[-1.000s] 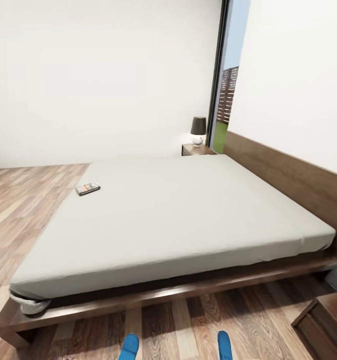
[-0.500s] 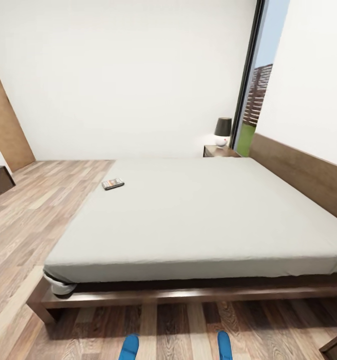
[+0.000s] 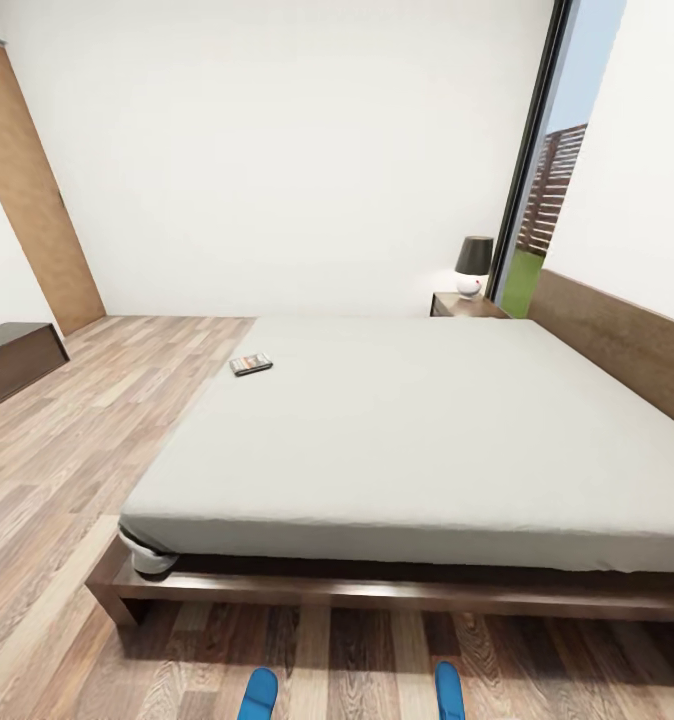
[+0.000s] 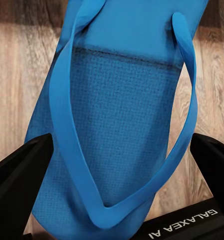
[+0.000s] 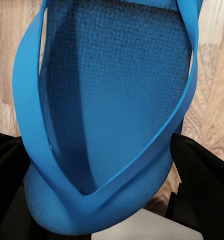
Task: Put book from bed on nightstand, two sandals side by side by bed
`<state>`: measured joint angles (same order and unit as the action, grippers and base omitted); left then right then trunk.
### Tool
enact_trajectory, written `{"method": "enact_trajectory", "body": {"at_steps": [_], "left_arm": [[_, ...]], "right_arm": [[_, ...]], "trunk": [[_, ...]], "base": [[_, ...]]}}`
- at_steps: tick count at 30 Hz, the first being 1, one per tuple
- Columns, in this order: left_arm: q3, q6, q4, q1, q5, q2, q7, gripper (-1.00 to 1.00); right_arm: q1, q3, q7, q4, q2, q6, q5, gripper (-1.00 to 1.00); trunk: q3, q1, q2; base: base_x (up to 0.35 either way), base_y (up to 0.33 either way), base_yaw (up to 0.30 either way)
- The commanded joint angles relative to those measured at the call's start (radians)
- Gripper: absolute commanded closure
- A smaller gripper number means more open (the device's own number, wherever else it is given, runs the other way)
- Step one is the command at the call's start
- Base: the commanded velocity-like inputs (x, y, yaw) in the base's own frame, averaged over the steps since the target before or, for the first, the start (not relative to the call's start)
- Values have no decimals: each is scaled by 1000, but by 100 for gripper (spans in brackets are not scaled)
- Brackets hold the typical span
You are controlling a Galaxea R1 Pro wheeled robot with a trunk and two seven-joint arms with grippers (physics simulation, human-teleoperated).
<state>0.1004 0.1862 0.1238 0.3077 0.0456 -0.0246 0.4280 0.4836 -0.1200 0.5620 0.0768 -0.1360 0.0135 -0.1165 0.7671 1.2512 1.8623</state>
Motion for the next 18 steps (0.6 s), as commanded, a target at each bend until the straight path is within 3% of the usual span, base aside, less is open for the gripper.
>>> {"method": "enact_trajectory", "body": {"at_steps": [1,18], "left_arm": [[8,2,-1,1,5,0,5,100],[9,2,-1,1,5,0,5,100]], "right_arm": [[1,-9,3,1,-1,2,-9,100],[1,-9,3,1,-1,2,-9,100]], "trunk": [[1,0,0],[1,0,0]], "base": [[0,0,5],[0,0,0]]}}
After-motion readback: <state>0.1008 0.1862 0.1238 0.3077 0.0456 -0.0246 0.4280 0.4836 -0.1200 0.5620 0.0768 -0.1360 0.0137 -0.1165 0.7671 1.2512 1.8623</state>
